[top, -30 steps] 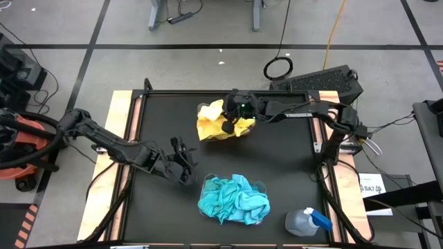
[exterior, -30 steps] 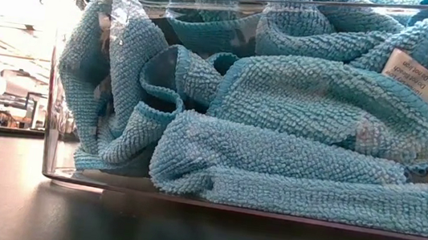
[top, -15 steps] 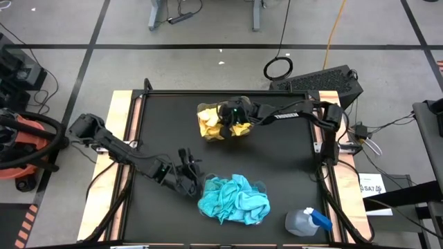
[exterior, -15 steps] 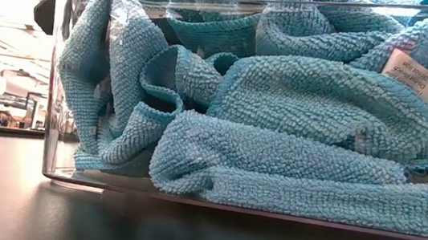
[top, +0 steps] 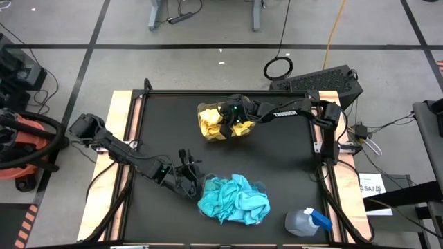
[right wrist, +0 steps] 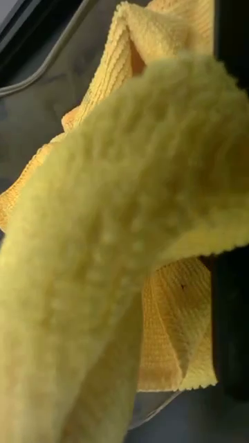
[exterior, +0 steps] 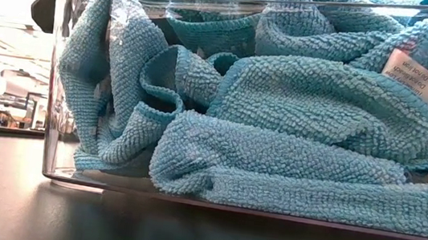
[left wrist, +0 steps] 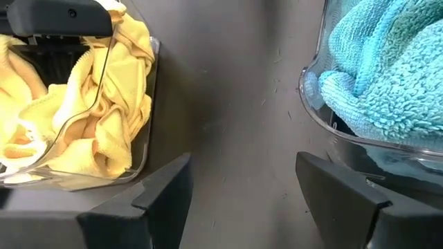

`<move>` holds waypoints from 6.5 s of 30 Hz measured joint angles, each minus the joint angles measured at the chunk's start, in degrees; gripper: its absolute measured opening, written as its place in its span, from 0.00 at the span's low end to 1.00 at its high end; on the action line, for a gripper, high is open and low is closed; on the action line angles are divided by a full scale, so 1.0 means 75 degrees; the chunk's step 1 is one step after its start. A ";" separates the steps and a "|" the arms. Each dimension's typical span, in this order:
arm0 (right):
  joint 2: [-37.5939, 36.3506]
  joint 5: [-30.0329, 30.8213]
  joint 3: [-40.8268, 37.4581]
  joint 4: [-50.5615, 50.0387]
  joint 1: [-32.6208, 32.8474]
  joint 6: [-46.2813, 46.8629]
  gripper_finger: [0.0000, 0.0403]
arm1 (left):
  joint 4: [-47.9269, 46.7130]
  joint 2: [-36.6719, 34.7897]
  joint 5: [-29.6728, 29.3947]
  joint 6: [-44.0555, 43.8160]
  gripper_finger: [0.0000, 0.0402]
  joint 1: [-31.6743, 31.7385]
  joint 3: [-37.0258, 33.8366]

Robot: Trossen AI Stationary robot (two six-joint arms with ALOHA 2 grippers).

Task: Sort microfiber towel by color & place in baskets
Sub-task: Put the yellow towel into the top transparent bin, then return to Home Position

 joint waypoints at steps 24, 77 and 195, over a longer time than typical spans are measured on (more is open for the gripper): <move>-0.2981 0.0108 -0.0048 -0.1671 0.0252 -0.0501 0.56 | -0.0811 -0.1340 -0.0576 0.0159 0.65 0.0000 0.0003; -0.0968 0.0890 -0.0024 -0.0839 -0.0074 -0.1399 0.01 | 0.0051 -0.1789 -0.0597 0.2005 0.65 0.2509 0.0006; -1.4966 -0.0379 -0.8720 -0.0523 0.0813 0.0250 0.54 | 0.2767 -1.1357 0.0169 0.2734 0.65 0.1658 -0.6487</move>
